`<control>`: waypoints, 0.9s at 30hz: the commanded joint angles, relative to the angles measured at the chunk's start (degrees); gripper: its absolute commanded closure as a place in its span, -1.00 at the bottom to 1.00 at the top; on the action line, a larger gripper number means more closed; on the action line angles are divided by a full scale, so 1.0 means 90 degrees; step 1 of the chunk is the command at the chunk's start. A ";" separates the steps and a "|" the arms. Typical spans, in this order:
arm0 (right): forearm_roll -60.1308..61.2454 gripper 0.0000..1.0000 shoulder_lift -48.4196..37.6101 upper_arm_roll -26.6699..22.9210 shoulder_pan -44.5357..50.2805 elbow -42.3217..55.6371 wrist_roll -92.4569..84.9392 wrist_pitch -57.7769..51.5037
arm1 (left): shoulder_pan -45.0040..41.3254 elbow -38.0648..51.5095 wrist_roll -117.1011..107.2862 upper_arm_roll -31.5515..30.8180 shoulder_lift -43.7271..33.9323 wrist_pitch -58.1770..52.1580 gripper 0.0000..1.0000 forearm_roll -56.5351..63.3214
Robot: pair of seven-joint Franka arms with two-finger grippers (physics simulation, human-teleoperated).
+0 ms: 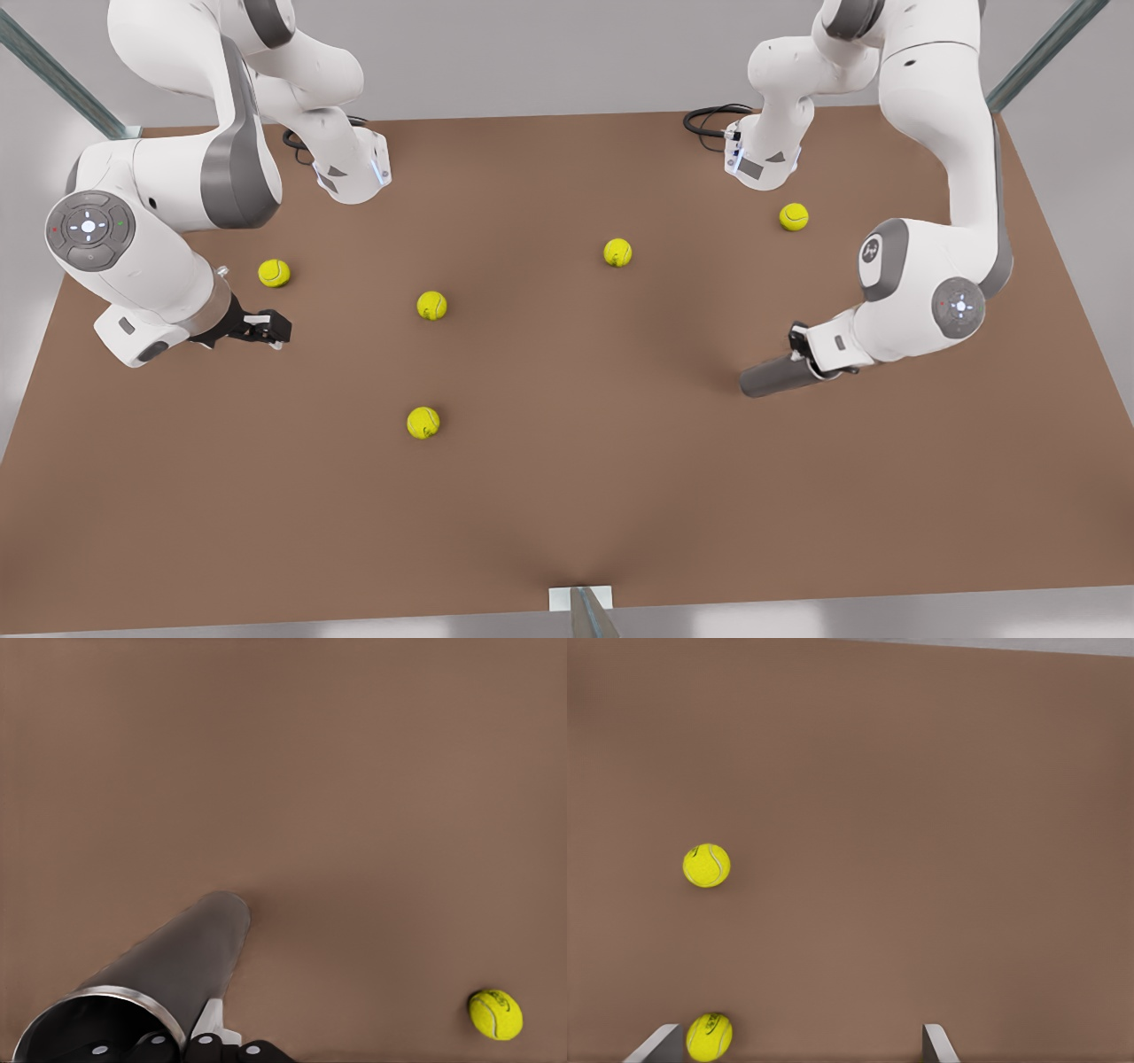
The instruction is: Put the tennis tube upright
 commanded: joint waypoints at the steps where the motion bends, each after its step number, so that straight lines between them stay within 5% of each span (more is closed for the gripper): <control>1: 0.0012 -1.00 -0.0008 0.0000 0.0003 0.0003 -0.0001 0.0000 | -0.0010 -0.0002 -0.2551 0.0003 -0.0046 0.0056 0.57 0.0402; 16: 0.0002 -1.00 -0.0027 -0.0020 -0.0046 0.0013 -0.0001 0.0000 | 0.0010 -0.0041 -0.3538 0.0052 0.0521 0.0740 0.57 0.0490; 17: 0.0002 -1.00 -0.0027 -0.0020 -0.0066 0.0013 0.0009 0.0000 | 0.0009 -0.0041 -0.3519 0.0052 0.0521 0.0730 0.37 0.0490; 18: 0.0002 -1.00 -0.0018 -0.0010 -0.0056 0.0013 0.0009 0.0000 | 0.0009 -0.0041 -0.3529 0.0052 0.0511 0.0730 -0.85 0.0499; 19: 0.0031 -1.00 -0.0018 -0.0010 -0.0056 0.0013 -0.0001 0.0000 | 0.0009 -0.0041 -0.3529 0.0052 0.0521 0.0721 -1.00 0.0499; 27: 0.0305 -1.00 -0.0018 -0.0010 -0.0271 0.0013 -0.0020 0.0000 | 0.0000 -0.0032 -0.3548 0.0042 0.0433 0.0525 -1.00 0.0499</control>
